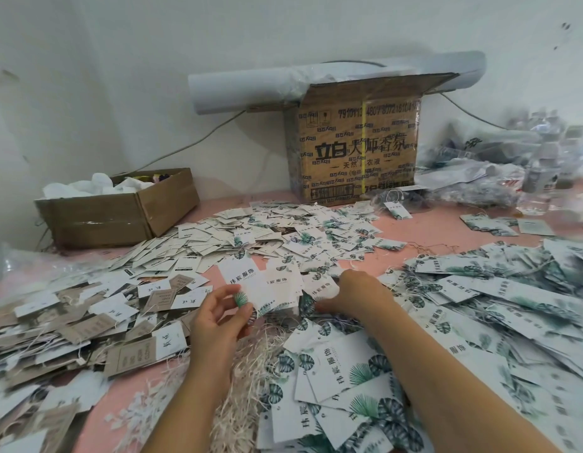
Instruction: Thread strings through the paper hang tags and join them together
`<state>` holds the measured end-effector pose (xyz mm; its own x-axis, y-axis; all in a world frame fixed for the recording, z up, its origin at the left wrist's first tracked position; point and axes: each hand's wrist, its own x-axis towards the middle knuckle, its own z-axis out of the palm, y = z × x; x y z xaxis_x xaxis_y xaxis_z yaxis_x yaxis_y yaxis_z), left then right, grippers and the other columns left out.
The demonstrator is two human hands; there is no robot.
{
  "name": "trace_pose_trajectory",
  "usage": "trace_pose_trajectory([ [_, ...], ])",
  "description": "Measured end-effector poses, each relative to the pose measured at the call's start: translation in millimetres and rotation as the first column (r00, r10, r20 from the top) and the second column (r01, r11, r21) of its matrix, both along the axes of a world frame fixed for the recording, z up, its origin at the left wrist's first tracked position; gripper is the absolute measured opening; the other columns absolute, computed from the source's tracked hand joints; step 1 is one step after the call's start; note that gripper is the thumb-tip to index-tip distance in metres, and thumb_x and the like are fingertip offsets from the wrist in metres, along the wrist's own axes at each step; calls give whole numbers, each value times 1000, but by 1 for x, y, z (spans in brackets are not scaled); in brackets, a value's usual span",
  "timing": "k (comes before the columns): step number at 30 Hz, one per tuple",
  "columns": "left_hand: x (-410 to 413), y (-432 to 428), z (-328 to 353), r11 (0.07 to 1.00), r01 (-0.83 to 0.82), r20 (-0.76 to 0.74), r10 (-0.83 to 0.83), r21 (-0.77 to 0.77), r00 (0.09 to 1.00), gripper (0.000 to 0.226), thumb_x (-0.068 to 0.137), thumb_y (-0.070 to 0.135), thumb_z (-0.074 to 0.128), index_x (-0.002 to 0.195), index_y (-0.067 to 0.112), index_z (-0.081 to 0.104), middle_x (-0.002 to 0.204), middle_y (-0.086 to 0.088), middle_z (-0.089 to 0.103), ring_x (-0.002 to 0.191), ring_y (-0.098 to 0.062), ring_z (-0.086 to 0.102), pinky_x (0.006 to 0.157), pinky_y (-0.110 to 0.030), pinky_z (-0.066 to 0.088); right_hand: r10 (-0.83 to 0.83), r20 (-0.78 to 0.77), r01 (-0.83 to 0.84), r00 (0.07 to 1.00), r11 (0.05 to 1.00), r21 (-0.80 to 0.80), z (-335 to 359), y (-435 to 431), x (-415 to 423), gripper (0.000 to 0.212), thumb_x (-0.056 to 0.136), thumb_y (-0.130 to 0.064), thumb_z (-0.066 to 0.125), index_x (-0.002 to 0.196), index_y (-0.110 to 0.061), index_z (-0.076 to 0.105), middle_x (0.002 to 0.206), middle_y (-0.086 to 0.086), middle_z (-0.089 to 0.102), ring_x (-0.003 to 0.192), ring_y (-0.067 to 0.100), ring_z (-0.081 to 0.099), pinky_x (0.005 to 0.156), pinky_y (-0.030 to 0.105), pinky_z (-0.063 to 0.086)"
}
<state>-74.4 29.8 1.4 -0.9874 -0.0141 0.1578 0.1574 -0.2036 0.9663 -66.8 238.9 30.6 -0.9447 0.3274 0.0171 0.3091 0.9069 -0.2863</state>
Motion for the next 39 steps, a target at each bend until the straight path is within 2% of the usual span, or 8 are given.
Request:
trace_pose_trajectory([
  [7, 1, 1, 2, 1000, 20, 30, -20, 10, 999, 68, 81, -8, 61, 125, 40, 39, 91, 5, 68, 74, -11, 64, 50, -22, 49, -57, -75, 52, 996, 996, -67, 10, 5, 3, 43, 79, -41, 70, 67, -14, 39, 71, 0, 49, 71, 19, 52, 61, 30, 44],
  [11, 4, 3, 6, 1000, 31, 30, -31, -2, 999, 49, 83, -4, 60, 107, 38, 51, 99, 1, 67, 73, -11, 65, 48, -21, 49, -77, -122, 57, 990, 985, -162, 16, 11, 3, 19, 86, -23, 64, 78, -7, 55, 71, 5, 58, 67, 21, 55, 61, 28, 46],
  [14, 4, 4, 10, 999, 41, 25, -41, -5, 999, 39, 85, -2, 59, 105, 31, 58, 98, 1, 68, 75, -14, 66, 50, -21, 50, -88, -169, 27, 982, 943, -332, 22, 14, 4, 20, 86, -19, 62, 91, 1, 66, 68, 9, 59, 61, 20, 52, 61, 28, 45],
  [21, 8, 7, 26, 995, 49, -62, -55, -92, 997, 34, 87, 0, 58, 95, 32, 58, 89, 3, 70, 68, -15, 63, 55, -29, 52, -95, -399, -180, 912, 782, -596, 53, 4, 16, 26, 85, -19, 65, 64, -9, 55, 50, 0, 43, 36, 9, 34, 32, 15, 27],
  [24, 11, 10, 30, 989, 70, -87, -82, -133, 993, 30, 88, 2, 58, 93, 32, 57, 79, 14, 71, 63, -6, 63, 55, -28, 52, -28, -482, -302, 876, 746, -593, 69, -5, 24, 30, 86, -20, 64, 61, -9, 53, 49, -1, 39, 39, 9, 29, 35, 18, 25],
  [27, 16, 16, 37, 982, 123, -92, -137, -144, 986, 29, 89, 1, 57, 93, 29, 59, 79, 10, 72, 66, -10, 64, 58, -31, 53, 82, -472, -382, 878, 714, -587, 80, -14, 33, 31, 87, -22, 64, 59, -11, 55, 44, -5, 42, 32, 4, 29, 33, 15, 25],
  [33, 31, 16, 64, 957, 248, -164, -272, -149, 948, 26, 82, 7, 63, 102, 24, 61, 93, 1, 73, 77, -17, 69, 63, -29, 56, 231, -430, -426, 873, 789, -442, 89, -30, 42, 35, 88, -30, 63, 61, -10, 51, 46, -2, 38, 29, 3, 28, 37, 18, 28],
  [39, 45, 1, 92, 915, 329, -193, -376, -233, 906, 37, 64, 20, 66, 101, 22, 63, 92, 0, 74, 81, -19, 71, 66, -28, 58, 345, -482, -574, 805, 655, -491, 99, -33, 54, 37, 86, -27, 64, 55, -15, 49, 35, -13, 33, 31, 3, 26, 33, 14, 24],
])
